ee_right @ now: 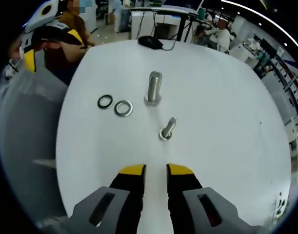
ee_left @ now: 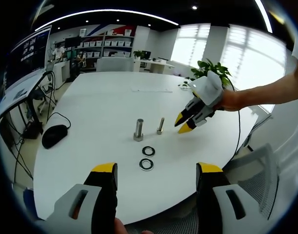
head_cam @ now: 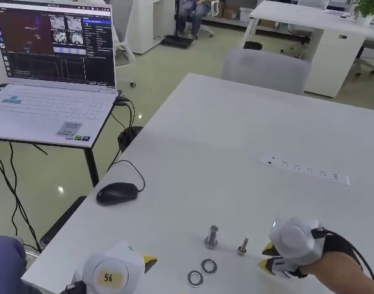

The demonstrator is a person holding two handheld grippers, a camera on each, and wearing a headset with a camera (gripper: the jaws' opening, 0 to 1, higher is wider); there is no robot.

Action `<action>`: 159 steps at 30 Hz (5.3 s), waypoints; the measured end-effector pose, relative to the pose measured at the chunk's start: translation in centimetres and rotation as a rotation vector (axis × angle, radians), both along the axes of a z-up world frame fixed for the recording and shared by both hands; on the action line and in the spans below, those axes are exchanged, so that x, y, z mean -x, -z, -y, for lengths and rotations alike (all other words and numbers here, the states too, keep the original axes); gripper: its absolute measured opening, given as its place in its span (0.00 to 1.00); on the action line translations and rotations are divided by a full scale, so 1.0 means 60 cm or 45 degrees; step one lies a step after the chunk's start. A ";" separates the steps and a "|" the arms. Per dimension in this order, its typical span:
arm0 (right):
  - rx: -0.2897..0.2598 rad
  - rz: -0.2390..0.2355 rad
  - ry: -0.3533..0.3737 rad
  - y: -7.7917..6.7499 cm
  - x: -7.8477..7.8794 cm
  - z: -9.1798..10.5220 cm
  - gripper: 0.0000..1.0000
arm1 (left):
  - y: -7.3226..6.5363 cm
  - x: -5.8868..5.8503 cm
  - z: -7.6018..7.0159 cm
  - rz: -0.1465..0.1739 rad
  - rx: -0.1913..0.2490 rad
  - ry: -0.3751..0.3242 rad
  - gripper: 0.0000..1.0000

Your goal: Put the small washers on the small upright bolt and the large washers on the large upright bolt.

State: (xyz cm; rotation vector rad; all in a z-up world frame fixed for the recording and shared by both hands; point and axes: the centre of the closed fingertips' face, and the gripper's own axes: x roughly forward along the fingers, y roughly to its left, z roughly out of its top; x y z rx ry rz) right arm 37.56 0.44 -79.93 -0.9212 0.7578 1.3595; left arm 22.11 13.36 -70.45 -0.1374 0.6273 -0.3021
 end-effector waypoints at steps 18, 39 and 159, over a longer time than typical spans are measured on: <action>-0.073 -0.049 0.074 0.016 0.096 0.028 0.22 | -0.015 -0.023 0.013 0.023 -0.036 0.070 0.64; -0.087 -0.095 -0.090 0.022 0.138 -0.023 0.30 | -0.016 -0.021 0.029 0.000 -0.076 0.073 0.65; -0.021 0.090 -0.414 -0.084 0.002 -0.219 0.23 | -0.014 -0.011 -0.012 0.037 -0.031 0.021 0.65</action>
